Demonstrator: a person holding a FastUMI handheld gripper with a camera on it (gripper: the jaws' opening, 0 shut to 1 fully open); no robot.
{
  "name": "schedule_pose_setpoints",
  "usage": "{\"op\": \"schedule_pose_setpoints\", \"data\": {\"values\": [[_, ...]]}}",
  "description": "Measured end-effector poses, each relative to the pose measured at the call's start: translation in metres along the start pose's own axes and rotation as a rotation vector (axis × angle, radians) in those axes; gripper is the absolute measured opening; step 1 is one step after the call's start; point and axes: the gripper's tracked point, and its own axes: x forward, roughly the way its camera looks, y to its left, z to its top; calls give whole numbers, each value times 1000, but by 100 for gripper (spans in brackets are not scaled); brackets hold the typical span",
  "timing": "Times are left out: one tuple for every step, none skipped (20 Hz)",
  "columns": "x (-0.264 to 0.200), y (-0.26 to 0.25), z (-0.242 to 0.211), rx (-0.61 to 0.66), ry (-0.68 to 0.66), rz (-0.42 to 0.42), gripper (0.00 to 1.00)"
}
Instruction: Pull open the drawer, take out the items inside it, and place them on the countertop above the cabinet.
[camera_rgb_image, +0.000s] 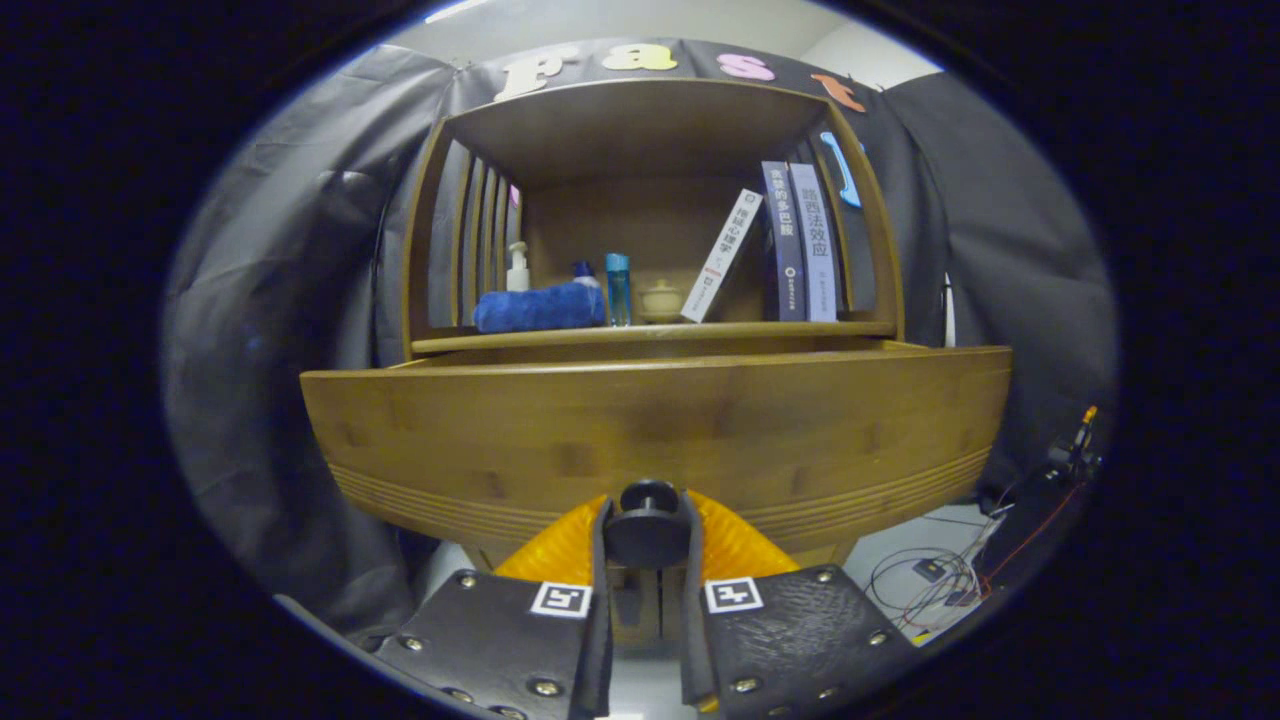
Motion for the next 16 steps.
{"op": "schedule_pose_setpoints", "data": {"values": [[-7,3,-1,-5,6,7,27],[-13,0,-2,-10,13,-1,27],[-18,0,-4,-6,19,-4,27],[-22,3,-4,9,18,2,27],[-25,2,-3,17,24,-1,27],[-27,2,-6,27,32,-4,27],[-30,2,-5,42,32,-6,27],[-29,3,-4,44,33,-10,27],[-29,3,-5,35,40,-15,27],[-29,3,-5,27,46,-21,27],[-32,5,-5,21,61,-6,40],[-32,10,-2,38,71,17,52],[-37,17,6,54,72,37,64],[-40,13,18,56,58,23,76],[-43,4,33,48,34,-13,89],[-45,-6,45,37,18,-51,100]]}}
